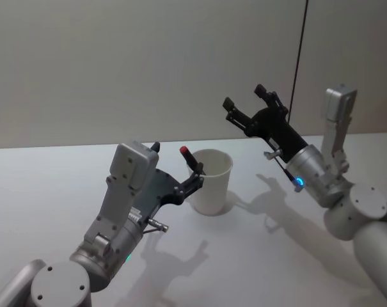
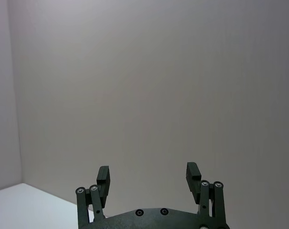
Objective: Place the pen into the pen holder.
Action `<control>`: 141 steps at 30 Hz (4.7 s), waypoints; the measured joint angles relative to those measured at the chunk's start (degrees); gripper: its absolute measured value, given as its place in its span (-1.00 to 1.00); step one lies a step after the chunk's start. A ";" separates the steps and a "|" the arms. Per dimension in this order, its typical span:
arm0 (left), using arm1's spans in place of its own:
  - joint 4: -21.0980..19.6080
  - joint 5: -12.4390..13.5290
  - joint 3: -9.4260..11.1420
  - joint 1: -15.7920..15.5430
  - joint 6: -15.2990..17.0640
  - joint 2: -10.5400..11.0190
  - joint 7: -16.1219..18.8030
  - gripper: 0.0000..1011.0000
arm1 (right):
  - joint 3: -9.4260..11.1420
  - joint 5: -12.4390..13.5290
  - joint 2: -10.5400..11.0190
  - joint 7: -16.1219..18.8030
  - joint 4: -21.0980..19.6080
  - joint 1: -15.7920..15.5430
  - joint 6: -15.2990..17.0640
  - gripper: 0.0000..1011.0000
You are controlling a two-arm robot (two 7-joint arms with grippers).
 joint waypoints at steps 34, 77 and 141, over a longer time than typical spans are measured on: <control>0.00 0.00 0.00 0.00 0.00 0.00 0.00 0.99 | 2.14 -8.99 11.43 -11.47 -46.76 -23.07 40.20 0.98; -0.19 0.44 -0.19 0.14 1.59 -0.36 1.36 0.99 | 3.89 -7.59 17.50 -13.08 -62.70 -35.32 49.03 0.98; -7.56 -12.67 -5.83 7.01 28.33 4.01 10.88 0.99 | 3.95 -7.47 17.73 -13.08 -63.29 -35.82 49.28 0.98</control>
